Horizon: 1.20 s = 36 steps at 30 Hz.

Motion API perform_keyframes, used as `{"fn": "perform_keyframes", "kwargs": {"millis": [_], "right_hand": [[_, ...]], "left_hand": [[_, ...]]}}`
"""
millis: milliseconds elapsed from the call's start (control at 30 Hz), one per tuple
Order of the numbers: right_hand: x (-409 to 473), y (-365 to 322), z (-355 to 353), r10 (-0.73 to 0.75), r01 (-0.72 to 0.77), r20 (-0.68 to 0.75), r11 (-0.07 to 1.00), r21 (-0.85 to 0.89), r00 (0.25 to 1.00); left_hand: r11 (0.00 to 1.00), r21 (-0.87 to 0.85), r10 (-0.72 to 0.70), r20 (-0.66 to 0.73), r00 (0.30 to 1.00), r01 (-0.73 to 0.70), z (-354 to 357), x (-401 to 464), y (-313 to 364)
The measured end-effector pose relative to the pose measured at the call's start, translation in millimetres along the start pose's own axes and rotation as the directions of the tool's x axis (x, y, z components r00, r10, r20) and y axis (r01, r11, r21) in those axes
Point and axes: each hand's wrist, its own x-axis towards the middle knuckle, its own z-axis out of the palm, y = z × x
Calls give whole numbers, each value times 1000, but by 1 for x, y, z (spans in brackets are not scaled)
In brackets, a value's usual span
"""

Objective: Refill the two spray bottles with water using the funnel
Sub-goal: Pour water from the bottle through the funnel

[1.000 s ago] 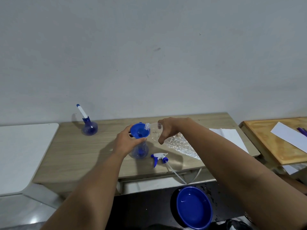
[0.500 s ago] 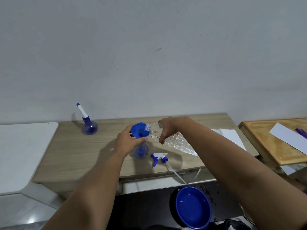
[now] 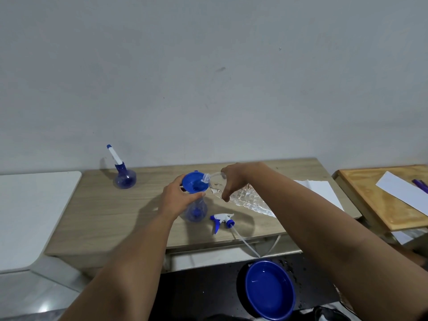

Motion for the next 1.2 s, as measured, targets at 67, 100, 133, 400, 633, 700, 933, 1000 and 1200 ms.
{"fn": "perform_keyframes", "kwargs": {"millis": [67,100,133,400,633,700,933,1000,1200], "right_hand": [[0,1,1,-3,3,-4,1000,6,1000],[0,1,1,-5,5,-7,1000,13,1000],[-1,1,1,-7,7,-12,1000,19,1000],[-6,9,10,-52,68,-90,978,195,995],[-3,41,33,-26,189,-304,832,521,952],[-4,51,36,23,232,-391,772,591,920],[9,75,38,257,399,-579,511,761,774],[17,75,38,318,419,-591,469,778,741],[45,70,45,438,450,-587,382,807,681]], "left_hand": [[1000,6,-3,1,1000,3,1,0,-1],[1000,5,-7,0,1000,7,1,1,-1],[1000,2,-10,-1,1000,10,1,1,-2],[1000,-21,-4,6,1000,4,1,2,-4],[999,-43,-17,28,999,18,0,4,-10],[998,-38,-51,31,998,52,0,5,-10],[998,-19,-59,120,991,62,4,6,-19],[995,-33,-88,146,985,94,8,8,-24],[979,-12,-196,214,957,203,21,19,-41]]}}
